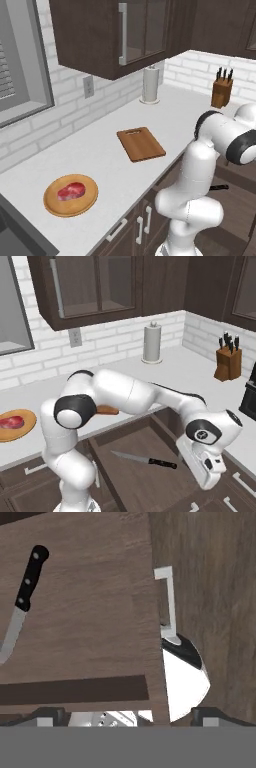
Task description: Pick up the knife from the drawer and place it on the cutting board. Then place the meat from the plate to the cutting board.
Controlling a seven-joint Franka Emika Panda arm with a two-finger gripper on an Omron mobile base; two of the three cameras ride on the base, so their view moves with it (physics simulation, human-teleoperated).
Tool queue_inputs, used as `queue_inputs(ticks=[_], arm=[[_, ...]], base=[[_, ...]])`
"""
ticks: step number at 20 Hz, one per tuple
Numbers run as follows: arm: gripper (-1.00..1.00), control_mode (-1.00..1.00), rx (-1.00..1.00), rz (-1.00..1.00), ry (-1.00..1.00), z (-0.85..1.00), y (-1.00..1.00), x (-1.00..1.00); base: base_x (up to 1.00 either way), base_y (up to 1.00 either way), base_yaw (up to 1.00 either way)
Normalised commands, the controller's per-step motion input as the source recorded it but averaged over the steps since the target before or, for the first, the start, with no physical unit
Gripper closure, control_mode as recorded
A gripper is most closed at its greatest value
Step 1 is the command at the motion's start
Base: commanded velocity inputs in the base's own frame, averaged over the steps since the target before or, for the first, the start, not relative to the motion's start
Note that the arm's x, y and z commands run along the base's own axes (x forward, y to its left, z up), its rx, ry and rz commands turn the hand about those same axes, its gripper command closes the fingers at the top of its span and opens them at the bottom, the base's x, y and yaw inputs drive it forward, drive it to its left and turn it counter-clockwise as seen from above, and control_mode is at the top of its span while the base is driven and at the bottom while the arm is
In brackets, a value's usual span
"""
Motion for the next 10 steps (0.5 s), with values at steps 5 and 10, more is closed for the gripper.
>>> queue_inputs(ticks=[5,10], arm=[[-1.00,-1.00,-0.01,-0.07,0.07,0.00,0.86,0.64],[-1.00,-1.00,0.00,-0.11,0.03,-0.05,0.68,0.51]], base=[[0.00,0.00,0.00],[0.00,0.00,0.00]])
